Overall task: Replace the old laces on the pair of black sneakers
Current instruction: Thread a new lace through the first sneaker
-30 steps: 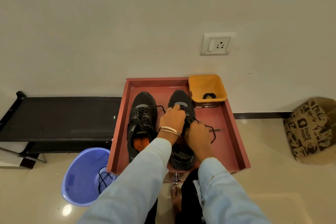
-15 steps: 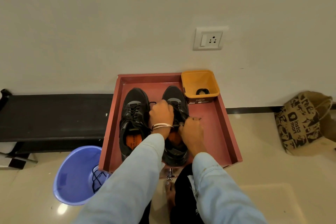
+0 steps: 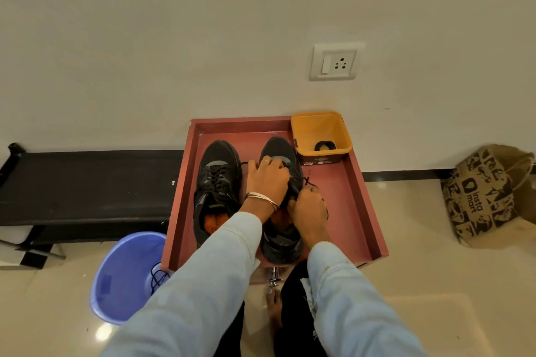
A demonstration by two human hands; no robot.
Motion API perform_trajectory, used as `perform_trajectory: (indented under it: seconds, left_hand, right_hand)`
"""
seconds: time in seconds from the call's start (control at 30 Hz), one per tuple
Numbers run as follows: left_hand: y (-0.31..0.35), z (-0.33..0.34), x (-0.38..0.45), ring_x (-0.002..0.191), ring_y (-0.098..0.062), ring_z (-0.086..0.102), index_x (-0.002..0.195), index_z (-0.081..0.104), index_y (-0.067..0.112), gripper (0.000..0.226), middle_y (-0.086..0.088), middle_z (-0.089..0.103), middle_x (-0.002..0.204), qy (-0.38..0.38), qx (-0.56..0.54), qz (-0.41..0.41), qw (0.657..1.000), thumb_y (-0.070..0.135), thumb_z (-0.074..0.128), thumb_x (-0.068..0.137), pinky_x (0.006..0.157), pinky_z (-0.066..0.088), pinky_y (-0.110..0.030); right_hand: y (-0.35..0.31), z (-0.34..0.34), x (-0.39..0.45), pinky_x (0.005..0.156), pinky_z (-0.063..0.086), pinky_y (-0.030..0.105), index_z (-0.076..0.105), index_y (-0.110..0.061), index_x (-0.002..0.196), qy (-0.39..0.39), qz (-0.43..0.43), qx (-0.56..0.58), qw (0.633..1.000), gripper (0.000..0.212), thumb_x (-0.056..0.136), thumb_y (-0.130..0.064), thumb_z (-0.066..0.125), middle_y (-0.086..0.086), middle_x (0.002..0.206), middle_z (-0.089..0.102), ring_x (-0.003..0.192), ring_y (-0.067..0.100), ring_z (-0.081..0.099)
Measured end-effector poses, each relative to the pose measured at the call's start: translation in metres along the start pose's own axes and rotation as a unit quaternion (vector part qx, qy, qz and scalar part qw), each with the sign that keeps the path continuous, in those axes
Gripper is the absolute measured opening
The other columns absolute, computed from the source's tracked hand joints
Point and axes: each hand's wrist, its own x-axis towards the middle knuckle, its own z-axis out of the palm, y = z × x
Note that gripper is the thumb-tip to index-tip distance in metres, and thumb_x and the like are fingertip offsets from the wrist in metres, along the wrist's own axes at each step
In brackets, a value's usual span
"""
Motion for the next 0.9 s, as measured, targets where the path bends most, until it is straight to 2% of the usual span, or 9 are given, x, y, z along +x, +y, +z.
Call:
perform_trajectory:
  seconds: [0.13, 0.27, 0.37, 0.47, 0.53, 0.6, 0.67, 0.83, 0.9]
  left_hand:
    - [0.007, -0.003, -0.001, 0.117, -0.029, 0.051, 0.115, 0.062, 0.012, 0.026, -0.007, 0.057, 0.123, 0.0, 0.031, 0.004, 1.0, 0.014, 0.045, 0.095, 0.098, 0.033, -0.047]
    - [-0.003, 0.004, -0.002, 0.101, -0.03, 0.059, 0.106, 0.062, 0.007, 0.026, -0.01, 0.058, 0.114, 0.069, -0.175, -0.143, 0.972, 0.022, 0.043, 0.096, 0.081, 0.045, -0.039]
    - [-0.018, 0.006, -0.004, 0.09, -0.032, 0.059, 0.09, 0.064, 0.001, 0.03, -0.014, 0.062, 0.097, 0.175, -0.366, -0.343, 0.847, 0.025, 0.047, 0.095, 0.073, 0.044, -0.038]
    - [-0.031, 0.012, 0.005, 0.078, -0.034, 0.066, 0.083, 0.062, 0.001, 0.029, -0.017, 0.067, 0.082, 0.206, -0.522, -0.475, 0.678, 0.024, 0.047, 0.092, 0.071, 0.054, -0.042]
    - [-0.031, 0.009, 0.01, 0.07, -0.033, 0.066, 0.084, 0.058, 0.007, 0.017, -0.017, 0.066, 0.078, 0.215, -0.593, -0.486, 0.605, 0.019, 0.048, 0.091, 0.068, 0.057, -0.045]
    - [-0.021, -0.003, 0.009, 0.059, -0.022, 0.062, 0.094, 0.053, 0.014, 0.006, -0.009, 0.063, 0.072, 0.226, -0.655, -0.428, 0.58, 0.009, 0.052, 0.091, 0.063, 0.056, -0.035]
    - [-0.011, -0.012, 0.005, 0.055, -0.014, 0.058, 0.099, 0.057, 0.017, 0.016, -0.003, 0.061, 0.068, 0.204, -0.674, -0.348, 0.619, 0.005, 0.056, 0.088, 0.06, 0.053, -0.028]
    - [-0.006, -0.004, 0.004, 0.102, -0.022, 0.059, 0.108, 0.068, 0.027, 0.024, 0.0, 0.064, 0.109, 0.024, -0.283, -0.116, 0.952, 0.022, 0.061, 0.086, 0.094, 0.045, -0.044]
    - [0.0, -0.002, 0.003, 0.121, -0.027, 0.046, 0.123, 0.06, 0.026, 0.033, -0.005, 0.052, 0.13, -0.032, -0.118, -0.068, 0.99, 0.026, 0.055, 0.091, 0.101, 0.036, -0.048]
  right_hand:
    - [0.001, 0.002, 0.0, 0.081, 0.05, 0.036, 0.052, -0.002, 0.12, 0.008, 0.002, 0.007, 1.0, 0.036, 0.091, -0.023, 0.054, 0.016, 0.12, 0.054, 0.101, 0.03, 0.059]
    - [-0.001, 0.002, 0.002, 0.081, 0.048, 0.036, 0.049, -0.002, 0.124, 0.005, -0.003, -0.023, 1.0, 0.04, 0.092, -0.026, 0.052, 0.015, 0.12, 0.053, 0.103, 0.031, 0.058]
    - [-0.001, 0.004, 0.004, 0.082, 0.05, 0.036, 0.052, -0.002, 0.119, 0.007, -0.007, -0.022, 1.0, 0.036, 0.093, -0.026, 0.051, 0.016, 0.118, 0.055, 0.101, 0.031, 0.058]
    - [0.0, 0.006, 0.004, 0.081, 0.047, 0.033, 0.053, -0.002, 0.119, 0.006, -0.004, -0.005, 1.0, 0.035, 0.093, -0.025, 0.05, 0.016, 0.118, 0.055, 0.102, 0.03, 0.057]
    - [0.001, 0.007, 0.004, 0.081, 0.048, 0.031, 0.053, -0.003, 0.119, 0.009, -0.004, 0.004, 1.0, 0.033, 0.093, -0.024, 0.05, 0.014, 0.118, 0.055, 0.101, 0.028, 0.058]
    - [0.001, 0.007, 0.003, 0.079, 0.045, 0.027, 0.053, -0.003, 0.12, 0.017, -0.003, 0.009, 1.0, 0.033, 0.093, -0.023, 0.05, 0.014, 0.119, 0.054, 0.101, 0.028, 0.058]
    - [0.002, 0.006, 0.003, 0.077, 0.043, 0.028, 0.051, -0.002, 0.124, 0.023, 0.001, 0.011, 1.0, 0.036, 0.093, -0.021, 0.049, 0.015, 0.121, 0.052, 0.103, 0.029, 0.057]
    - [0.002, 0.009, 0.003, 0.087, 0.047, 0.035, 0.048, 0.0, 0.127, 0.024, -0.003, 0.024, 0.999, 0.041, 0.091, -0.018, 0.051, 0.018, 0.124, 0.052, 0.108, 0.031, 0.056]
    - [0.002, 0.009, 0.004, 0.084, 0.048, 0.035, 0.048, -0.001, 0.126, 0.019, -0.003, 0.029, 0.999, 0.039, 0.091, -0.017, 0.051, 0.018, 0.124, 0.052, 0.106, 0.031, 0.057]
